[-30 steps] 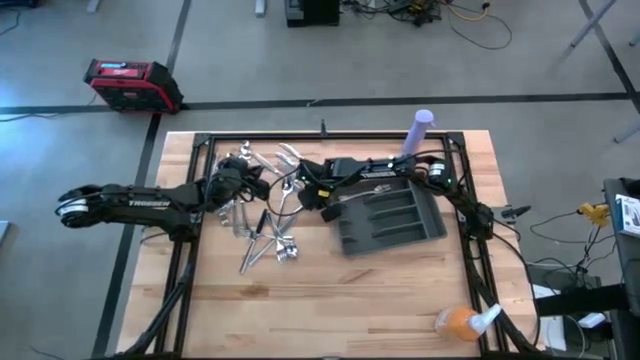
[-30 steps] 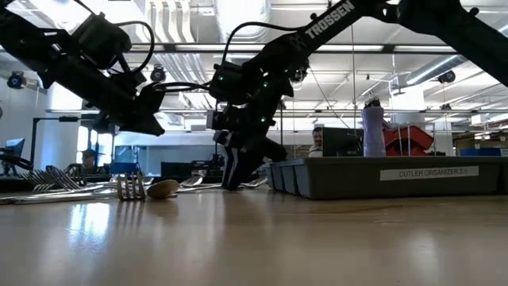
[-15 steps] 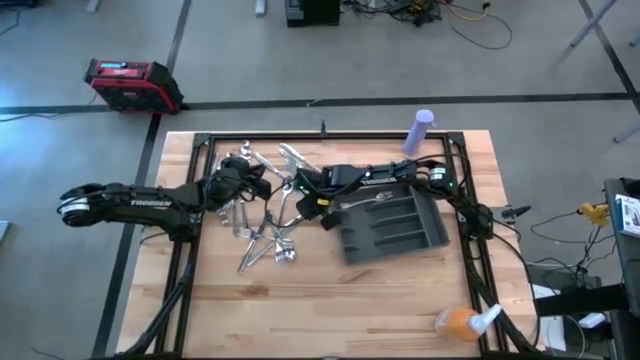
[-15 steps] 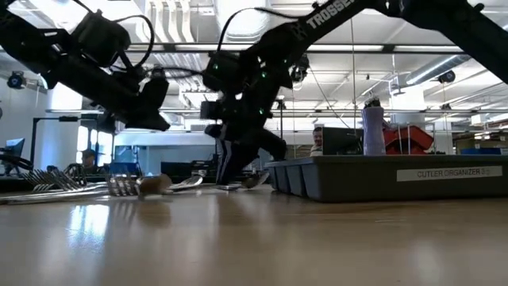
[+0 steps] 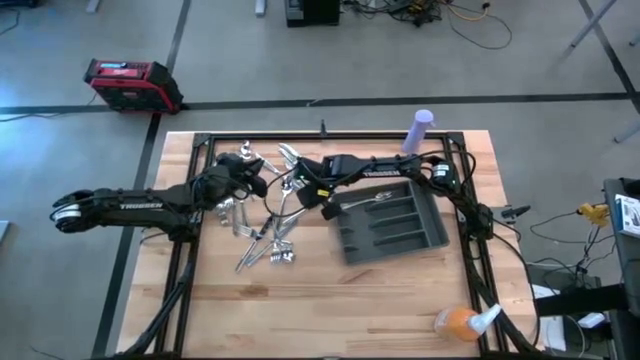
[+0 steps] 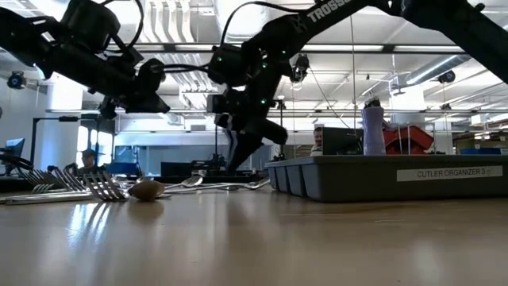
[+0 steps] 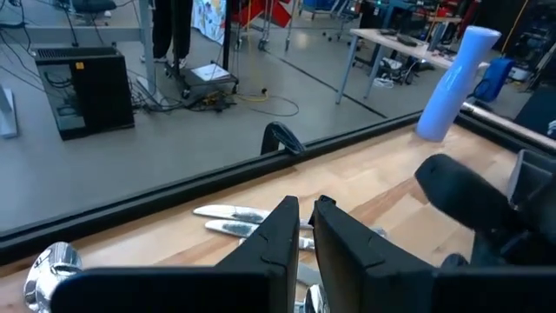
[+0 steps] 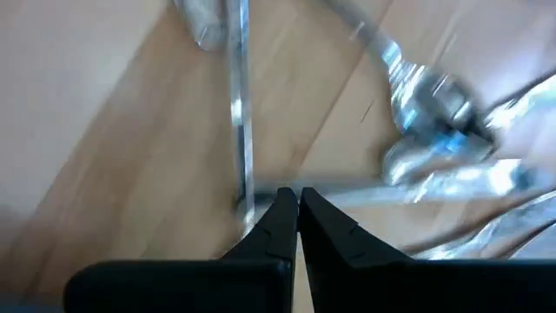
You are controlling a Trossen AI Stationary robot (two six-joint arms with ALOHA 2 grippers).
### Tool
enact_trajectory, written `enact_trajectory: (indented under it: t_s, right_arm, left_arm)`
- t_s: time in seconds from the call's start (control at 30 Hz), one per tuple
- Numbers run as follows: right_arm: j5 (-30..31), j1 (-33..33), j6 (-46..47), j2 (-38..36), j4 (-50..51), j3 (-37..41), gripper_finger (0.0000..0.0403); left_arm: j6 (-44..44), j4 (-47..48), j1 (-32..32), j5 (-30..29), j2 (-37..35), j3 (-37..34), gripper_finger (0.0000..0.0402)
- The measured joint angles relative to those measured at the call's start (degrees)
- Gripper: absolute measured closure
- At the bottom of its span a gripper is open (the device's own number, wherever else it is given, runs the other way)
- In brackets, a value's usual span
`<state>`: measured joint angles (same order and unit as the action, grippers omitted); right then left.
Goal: Sort silverware
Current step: Put the spoon into the gray silverware tray
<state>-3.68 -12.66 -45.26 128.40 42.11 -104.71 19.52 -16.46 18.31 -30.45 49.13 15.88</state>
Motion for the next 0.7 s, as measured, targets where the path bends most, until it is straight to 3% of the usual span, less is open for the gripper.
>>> enact_trajectory:
  t_s: [0.17,0.47,0.57,0.7]
  right_arm:
    - [-4.2,-0.24,3.28,1.26,-0.28,0.48,0.0379]
    - [-2.28,-0.08,1.5,4.07,0.74,0.31,0.0316]
    - [-1.87,-0.09,-0.06,4.18,1.1,0.31,0.0324]
    - [2.07,-0.41,-2.47,4.22,2.91,0.31,0.037]
  left_arm:
    - [0.01,-0.46,-0.12,0.04,0.32,-0.11,0.0377]
    - [0.68,-0.66,-0.31,0.12,1.49,-0.51,0.0377]
    - [0.7,-1.0,-0.33,0.17,1.63,-0.59,0.0377]
    - [0.71,-1.15,-0.33,0.18,1.76,-0.59,0.0377]
